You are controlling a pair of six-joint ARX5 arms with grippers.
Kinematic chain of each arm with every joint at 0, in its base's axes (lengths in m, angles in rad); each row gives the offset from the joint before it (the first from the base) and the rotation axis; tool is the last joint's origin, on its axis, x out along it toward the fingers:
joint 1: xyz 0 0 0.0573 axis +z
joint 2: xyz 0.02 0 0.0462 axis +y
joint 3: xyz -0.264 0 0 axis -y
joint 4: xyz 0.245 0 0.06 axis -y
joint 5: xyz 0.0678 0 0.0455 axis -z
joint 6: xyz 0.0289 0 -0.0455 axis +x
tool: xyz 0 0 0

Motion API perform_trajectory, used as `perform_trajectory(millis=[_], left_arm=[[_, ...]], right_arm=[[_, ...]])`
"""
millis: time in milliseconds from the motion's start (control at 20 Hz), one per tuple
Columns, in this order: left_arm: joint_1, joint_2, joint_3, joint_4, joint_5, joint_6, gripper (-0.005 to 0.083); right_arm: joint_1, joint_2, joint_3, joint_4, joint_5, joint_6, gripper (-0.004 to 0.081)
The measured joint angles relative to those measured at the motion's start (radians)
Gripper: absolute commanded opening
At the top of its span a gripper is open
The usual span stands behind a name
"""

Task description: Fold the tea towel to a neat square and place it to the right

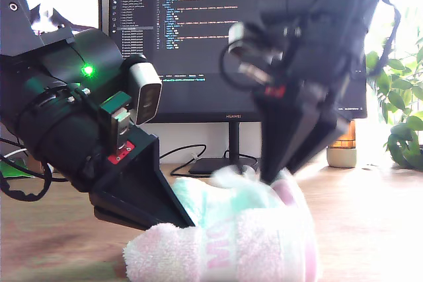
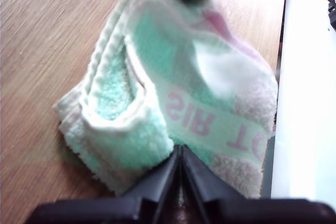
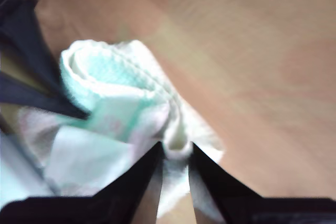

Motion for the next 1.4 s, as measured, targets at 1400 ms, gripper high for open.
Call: perform_trajectory(millis=[1400], left_arm=[[0.002, -0.021, -0.006, 0.051, 0.019, -0.035, -0.002]], right_arm=[[0.087, 0.07, 0.052, -0.09, -0.151, -0.019, -0.0012]])
